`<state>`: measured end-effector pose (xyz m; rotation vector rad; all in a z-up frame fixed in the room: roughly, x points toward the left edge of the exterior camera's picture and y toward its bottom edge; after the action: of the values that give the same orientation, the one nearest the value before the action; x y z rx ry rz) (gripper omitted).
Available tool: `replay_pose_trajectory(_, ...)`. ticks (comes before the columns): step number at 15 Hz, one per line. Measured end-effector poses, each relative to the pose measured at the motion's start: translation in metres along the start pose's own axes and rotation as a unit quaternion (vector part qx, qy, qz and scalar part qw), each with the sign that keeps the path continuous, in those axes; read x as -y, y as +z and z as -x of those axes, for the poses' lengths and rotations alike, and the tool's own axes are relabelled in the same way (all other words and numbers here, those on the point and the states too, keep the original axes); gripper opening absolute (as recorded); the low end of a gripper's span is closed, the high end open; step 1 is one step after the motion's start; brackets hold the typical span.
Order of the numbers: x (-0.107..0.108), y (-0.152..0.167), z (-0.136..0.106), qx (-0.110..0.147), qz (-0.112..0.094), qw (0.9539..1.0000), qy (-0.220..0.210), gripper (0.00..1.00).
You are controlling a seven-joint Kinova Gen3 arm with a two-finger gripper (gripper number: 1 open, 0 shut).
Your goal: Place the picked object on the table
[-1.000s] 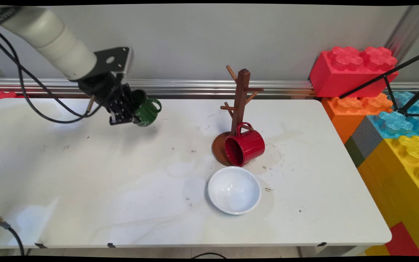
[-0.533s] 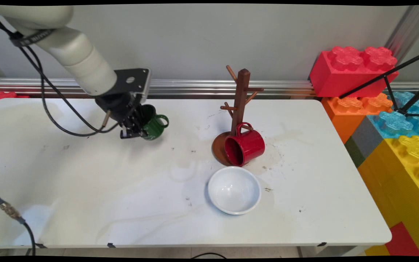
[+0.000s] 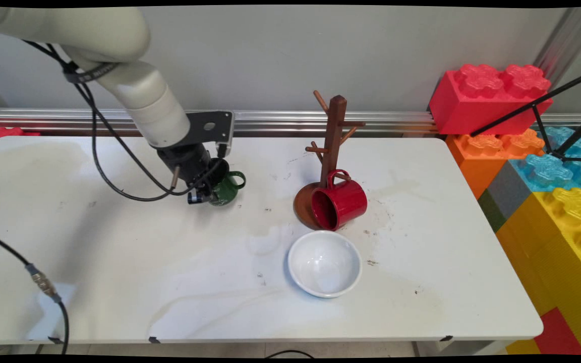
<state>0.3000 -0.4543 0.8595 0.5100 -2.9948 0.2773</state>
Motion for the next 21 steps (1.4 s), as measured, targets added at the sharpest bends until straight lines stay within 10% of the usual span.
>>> replay_pose_trajectory(21,0.019,0.051,-0.019,0.020,0.002,0.9989,-0.043,0.00)
